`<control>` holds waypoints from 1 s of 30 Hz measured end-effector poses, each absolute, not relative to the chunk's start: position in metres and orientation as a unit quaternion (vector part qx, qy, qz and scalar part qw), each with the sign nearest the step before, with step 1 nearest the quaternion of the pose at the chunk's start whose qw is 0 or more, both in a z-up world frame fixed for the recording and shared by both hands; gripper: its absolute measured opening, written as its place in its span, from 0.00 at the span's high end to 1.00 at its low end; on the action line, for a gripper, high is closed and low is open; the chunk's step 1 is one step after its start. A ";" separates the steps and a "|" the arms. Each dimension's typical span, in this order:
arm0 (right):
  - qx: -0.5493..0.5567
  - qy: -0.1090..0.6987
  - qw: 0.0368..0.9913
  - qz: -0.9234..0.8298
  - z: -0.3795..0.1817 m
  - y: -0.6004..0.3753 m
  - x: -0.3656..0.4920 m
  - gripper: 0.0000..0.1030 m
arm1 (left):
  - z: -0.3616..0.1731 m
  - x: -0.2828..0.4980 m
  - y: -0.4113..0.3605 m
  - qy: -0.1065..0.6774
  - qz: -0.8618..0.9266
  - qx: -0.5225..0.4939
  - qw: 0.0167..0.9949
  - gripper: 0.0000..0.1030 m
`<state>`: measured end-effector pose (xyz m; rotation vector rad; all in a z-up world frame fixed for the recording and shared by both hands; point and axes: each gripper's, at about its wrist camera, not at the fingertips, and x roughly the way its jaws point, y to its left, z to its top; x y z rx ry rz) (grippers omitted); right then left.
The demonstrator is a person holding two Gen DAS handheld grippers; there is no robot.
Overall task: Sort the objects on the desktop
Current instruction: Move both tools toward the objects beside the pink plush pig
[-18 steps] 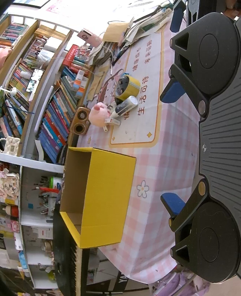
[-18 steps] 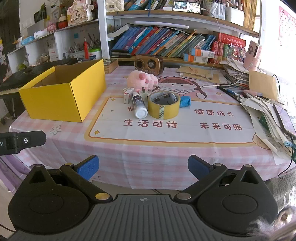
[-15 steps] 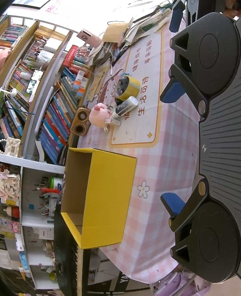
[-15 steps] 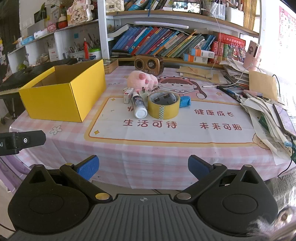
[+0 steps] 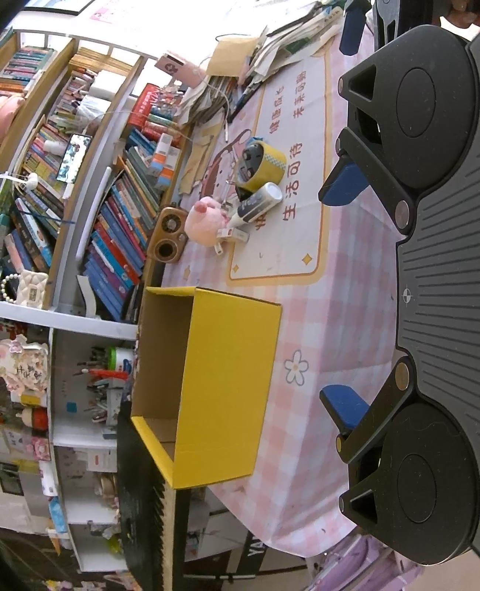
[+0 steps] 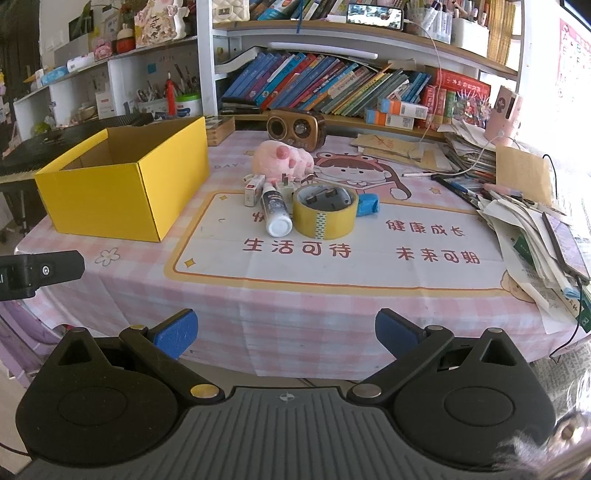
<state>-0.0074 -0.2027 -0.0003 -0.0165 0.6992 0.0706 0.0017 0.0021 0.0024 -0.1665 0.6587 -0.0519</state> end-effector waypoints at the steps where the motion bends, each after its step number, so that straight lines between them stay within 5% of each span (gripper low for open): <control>1: -0.008 0.342 0.939 0.035 0.000 -0.203 -0.007 0.00 | 0.002 0.002 0.002 0.323 -0.025 -0.080 0.943 0.00; 30: 0.003 0.336 0.942 0.017 -0.001 -0.204 0.001 0.00 | 0.003 0.012 -0.006 0.320 -0.048 -0.041 0.945 0.00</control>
